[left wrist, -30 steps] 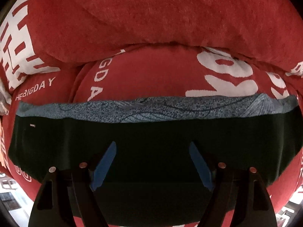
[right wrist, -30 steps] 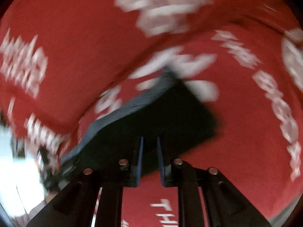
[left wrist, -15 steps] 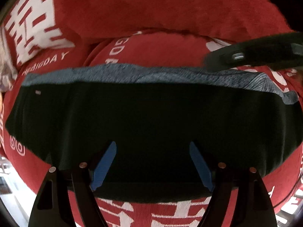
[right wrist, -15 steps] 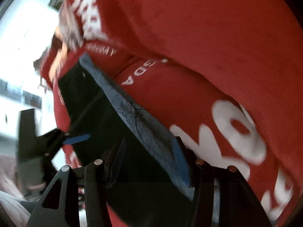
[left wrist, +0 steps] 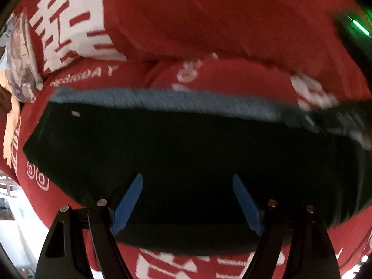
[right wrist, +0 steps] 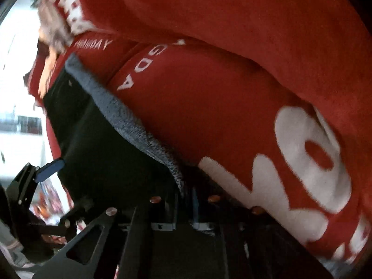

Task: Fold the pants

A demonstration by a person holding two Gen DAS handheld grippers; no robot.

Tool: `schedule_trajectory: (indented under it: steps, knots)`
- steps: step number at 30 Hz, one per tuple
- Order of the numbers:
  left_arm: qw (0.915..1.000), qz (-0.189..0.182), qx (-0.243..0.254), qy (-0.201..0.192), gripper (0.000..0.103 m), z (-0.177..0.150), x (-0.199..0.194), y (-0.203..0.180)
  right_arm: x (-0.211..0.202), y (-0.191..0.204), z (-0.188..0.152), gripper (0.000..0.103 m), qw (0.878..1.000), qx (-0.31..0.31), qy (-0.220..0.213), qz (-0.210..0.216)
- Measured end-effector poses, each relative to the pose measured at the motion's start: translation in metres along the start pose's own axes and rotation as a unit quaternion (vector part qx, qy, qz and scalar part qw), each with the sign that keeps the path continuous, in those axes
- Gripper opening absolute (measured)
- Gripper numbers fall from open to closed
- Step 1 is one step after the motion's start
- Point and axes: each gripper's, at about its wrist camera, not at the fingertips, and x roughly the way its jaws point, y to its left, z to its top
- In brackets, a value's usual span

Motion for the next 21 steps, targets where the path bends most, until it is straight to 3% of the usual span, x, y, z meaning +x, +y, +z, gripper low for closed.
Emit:
schedule_trajectory:
  steps: [3,6,9,10,12,14,18,21]
  knots:
    - [0.9997,0.021,0.010,-0.008,0.081,0.015,0.007,0.017,-0.049,-0.025,-0.038,0.045,0.995,0.066,-0.055,-0.043]
    - [0.9994,0.033,-0.003,0.010,0.081,0.021,0.031,0.038,-0.101,-0.083,-0.111,0.046,0.969,0.217,-0.112,-0.024]
    - [0.9979,0.047,-0.020,0.041,0.081,0.012,0.059,0.053,-0.135,-0.137,-0.207,0.046,0.917,0.368,-0.153,0.002]
    - [0.9982,0.037,-0.031,0.035,0.083,0.008,0.061,0.057,-0.143,-0.153,-0.247,0.046,0.893,0.418,-0.163,0.008]
    - [0.9982,0.036,-0.042,0.026,0.087,0.003,0.060,0.060,-0.146,-0.169,-0.292,0.046,0.865,0.470,-0.173,0.026]
    - [0.9983,0.038,-0.035,0.028,0.087,0.003,0.060,0.058,-0.141,-0.174,-0.313,0.046,0.846,0.497,-0.187,0.056]
    - [0.9989,0.014,-0.021,0.039,0.086,0.005,0.048,0.055,-0.125,-0.185,-0.314,0.046,0.833,0.505,-0.203,0.094]
    - [0.9991,0.003,-0.012,0.042,0.087,-0.003,0.037,0.053,-0.123,-0.180,-0.319,0.046,0.814,0.531,-0.211,0.100]
